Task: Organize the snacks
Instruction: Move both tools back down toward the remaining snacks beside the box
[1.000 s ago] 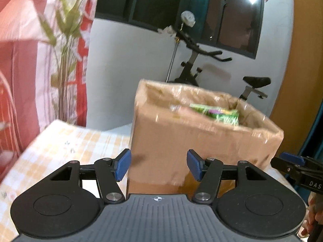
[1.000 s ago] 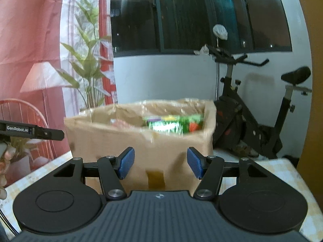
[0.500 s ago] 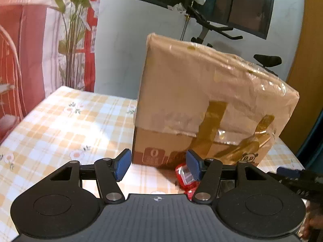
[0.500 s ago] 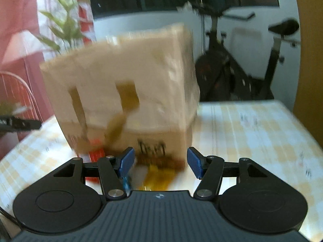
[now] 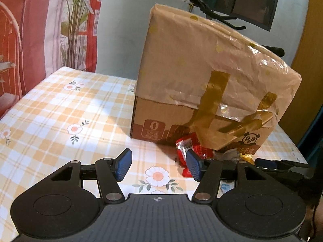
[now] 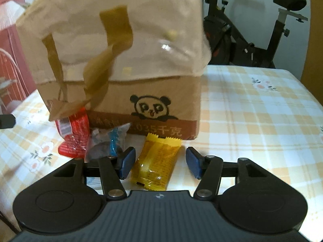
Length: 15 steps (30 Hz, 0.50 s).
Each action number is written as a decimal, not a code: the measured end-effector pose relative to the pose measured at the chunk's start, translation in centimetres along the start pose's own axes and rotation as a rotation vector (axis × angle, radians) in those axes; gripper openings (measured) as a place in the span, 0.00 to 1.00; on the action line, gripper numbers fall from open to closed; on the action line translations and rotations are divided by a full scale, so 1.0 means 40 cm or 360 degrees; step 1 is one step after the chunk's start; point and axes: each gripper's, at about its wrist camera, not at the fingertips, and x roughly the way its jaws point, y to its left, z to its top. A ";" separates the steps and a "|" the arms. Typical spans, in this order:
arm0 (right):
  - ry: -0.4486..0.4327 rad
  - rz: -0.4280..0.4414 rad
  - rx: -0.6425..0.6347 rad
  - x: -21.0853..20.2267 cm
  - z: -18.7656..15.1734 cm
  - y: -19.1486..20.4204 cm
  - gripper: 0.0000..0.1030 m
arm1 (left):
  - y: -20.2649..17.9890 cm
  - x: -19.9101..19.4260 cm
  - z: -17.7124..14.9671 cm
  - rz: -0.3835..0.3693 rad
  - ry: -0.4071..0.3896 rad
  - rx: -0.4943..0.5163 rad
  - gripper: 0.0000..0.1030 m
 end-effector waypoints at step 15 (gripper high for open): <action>-0.0050 0.0064 -0.0251 -0.010 -0.027 0.048 0.37 | -0.041 0.045 -0.024 -0.0001 0.0128 0.0033 0.60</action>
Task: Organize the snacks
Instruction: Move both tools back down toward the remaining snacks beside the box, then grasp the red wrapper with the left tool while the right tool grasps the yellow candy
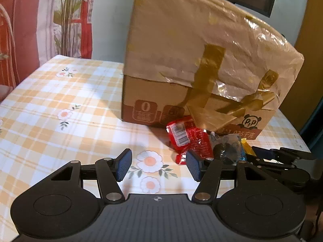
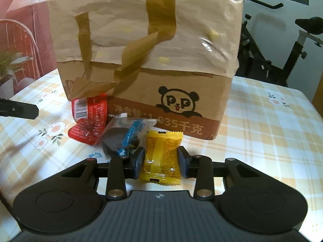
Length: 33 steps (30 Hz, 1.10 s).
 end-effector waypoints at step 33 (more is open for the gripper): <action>-0.0020 -0.0029 0.0060 0.014 0.004 -0.009 0.36 | -0.161 0.156 -0.004 -0.0007 0.0090 0.0178 0.69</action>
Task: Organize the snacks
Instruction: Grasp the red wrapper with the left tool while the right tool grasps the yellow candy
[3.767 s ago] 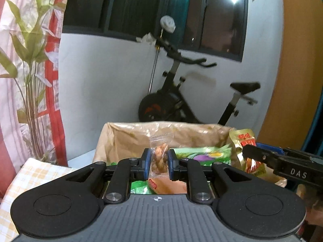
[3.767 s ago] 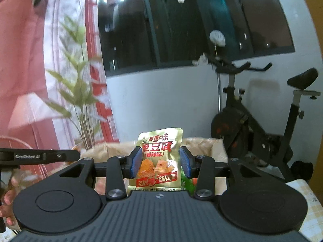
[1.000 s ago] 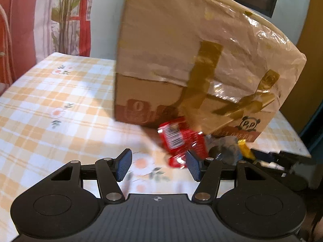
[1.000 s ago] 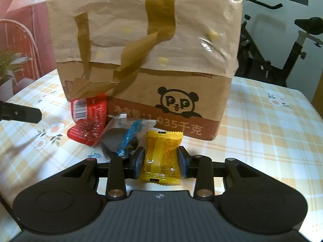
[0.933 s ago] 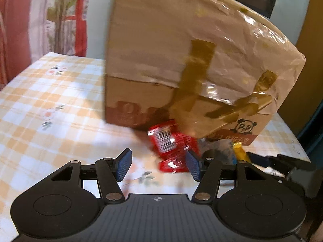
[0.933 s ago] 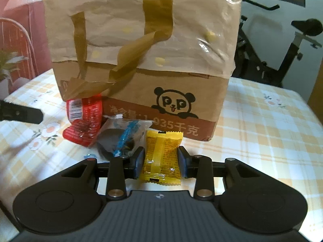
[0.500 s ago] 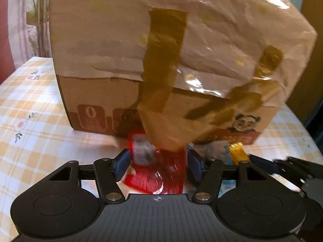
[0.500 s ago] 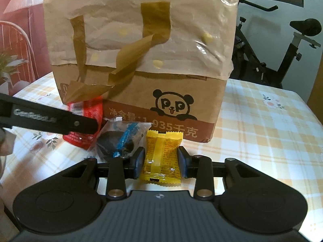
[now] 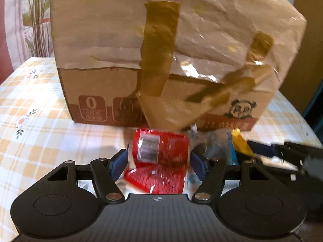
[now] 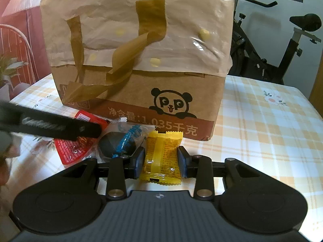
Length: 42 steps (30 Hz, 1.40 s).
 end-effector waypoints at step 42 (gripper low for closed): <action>0.0004 0.0007 0.0007 0.002 -0.001 0.004 0.37 | 0.118 -0.062 -0.065 -0.0033 -0.0042 0.0016 0.37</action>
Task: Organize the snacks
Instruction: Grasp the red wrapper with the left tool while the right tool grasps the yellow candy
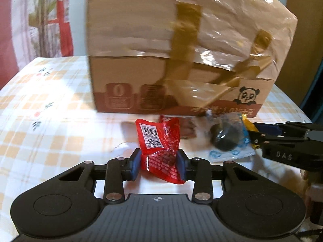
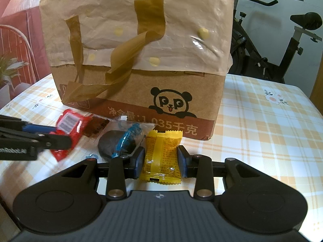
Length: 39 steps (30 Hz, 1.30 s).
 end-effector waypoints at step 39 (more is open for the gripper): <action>-0.0001 0.0010 -0.0045 -0.005 -0.004 0.013 0.36 | 0.008 0.015 0.004 0.0115 -0.0031 -0.0060 0.50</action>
